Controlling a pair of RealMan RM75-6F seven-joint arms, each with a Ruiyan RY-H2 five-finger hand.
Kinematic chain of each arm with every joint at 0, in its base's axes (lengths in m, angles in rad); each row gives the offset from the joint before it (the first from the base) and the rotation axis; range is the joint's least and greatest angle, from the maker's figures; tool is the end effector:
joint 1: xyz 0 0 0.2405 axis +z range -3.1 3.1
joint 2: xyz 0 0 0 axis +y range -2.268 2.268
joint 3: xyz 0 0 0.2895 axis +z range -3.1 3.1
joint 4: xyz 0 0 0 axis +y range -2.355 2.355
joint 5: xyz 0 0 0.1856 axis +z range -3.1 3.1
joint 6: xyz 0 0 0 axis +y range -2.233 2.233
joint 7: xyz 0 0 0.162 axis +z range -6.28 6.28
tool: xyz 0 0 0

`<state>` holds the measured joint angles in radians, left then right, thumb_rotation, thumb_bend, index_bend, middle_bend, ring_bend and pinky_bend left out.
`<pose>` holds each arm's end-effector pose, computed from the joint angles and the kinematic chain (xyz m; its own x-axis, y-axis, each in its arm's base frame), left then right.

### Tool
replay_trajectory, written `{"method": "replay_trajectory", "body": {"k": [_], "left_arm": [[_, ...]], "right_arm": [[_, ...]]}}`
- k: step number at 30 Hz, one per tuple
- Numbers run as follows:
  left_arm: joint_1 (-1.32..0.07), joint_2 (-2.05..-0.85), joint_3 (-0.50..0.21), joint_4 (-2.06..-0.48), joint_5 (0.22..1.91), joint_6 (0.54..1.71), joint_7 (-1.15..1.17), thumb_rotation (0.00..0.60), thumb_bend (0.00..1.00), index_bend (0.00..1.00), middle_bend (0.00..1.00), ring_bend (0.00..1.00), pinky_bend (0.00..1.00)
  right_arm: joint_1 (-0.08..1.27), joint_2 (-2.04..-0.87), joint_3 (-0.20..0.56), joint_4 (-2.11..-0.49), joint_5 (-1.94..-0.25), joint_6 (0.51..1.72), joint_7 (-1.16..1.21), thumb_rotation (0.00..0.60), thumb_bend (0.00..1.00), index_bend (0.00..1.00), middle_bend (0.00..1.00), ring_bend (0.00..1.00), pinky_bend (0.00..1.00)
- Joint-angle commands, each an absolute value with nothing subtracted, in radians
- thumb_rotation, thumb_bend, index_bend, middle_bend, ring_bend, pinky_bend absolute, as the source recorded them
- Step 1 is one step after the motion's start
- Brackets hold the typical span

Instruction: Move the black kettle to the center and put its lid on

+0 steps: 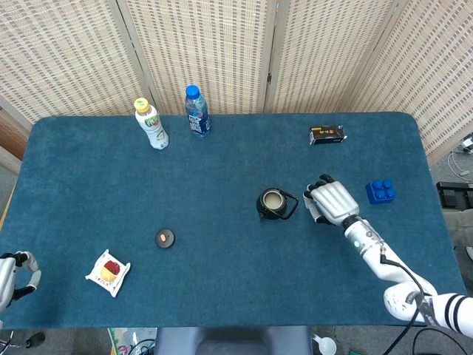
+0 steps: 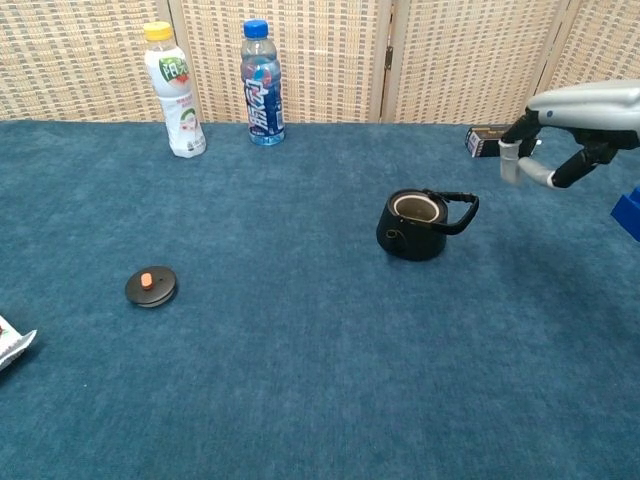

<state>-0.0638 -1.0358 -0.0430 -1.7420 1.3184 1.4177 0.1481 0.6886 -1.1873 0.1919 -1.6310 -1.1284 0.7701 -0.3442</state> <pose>-0.3466 0.1866 0.2117 0.4577 0.1116 0.8821 0.8659 0.1693 -0.4708 -0.2090 -0.3768 0.1011 0.6020 -0.3028 0.7389 -0.7885 -0.3712 0.4904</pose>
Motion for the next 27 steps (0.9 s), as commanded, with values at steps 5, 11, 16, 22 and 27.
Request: {"method": "replay_trajectory", "body": {"k": [5, 11, 16, 22, 27], "left_arm": [[-0.065, -1.035, -0.044, -1.74, 1.312, 1.412, 0.149, 0.6, 0.4, 0.59, 0.56, 0.44, 0.61], [-0.067, -1.034, -0.045, -1.74, 1.307, 1.406, 0.15, 0.6, 0.4, 0.59, 0.56, 0.44, 0.61], [-0.068, -1.034, -0.045, -1.739, 1.304, 1.403, 0.152, 0.6, 0.4, 0.59, 0.56, 0.44, 0.61], [-0.069, -1.035, -0.046, -1.738, 1.299, 1.398, 0.152, 0.6, 0.4, 0.59, 0.56, 0.44, 0.61], [-0.07, -1.034, -0.047, -1.738, 1.294, 1.395, 0.152, 0.6, 0.4, 0.59, 0.56, 0.44, 0.61]], "right_arm": [[0.719, -1.209, 0.175, -1.594, -1.17, 0.752, -0.304, 0.6, 0.58, 0.42, 0.29, 0.21, 0.08], [0.739, -1.205, 0.162, -1.608, -1.147, 0.745, -0.323, 0.6, 0.16, 0.39, 0.27, 0.2, 0.07], [0.752, -1.203, 0.16, -1.618, -1.14, 0.738, -0.302, 0.6, 0.11, 0.39, 0.27, 0.19, 0.06], [0.766, -1.211, 0.151, -1.607, -1.144, 0.738, -0.295, 0.6, 0.04, 0.39, 0.27, 0.19, 0.06], [0.783, -1.226, 0.144, -1.597, -1.14, 0.728, -0.293, 0.6, 0.0, 0.39, 0.27, 0.19, 0.06]]}}
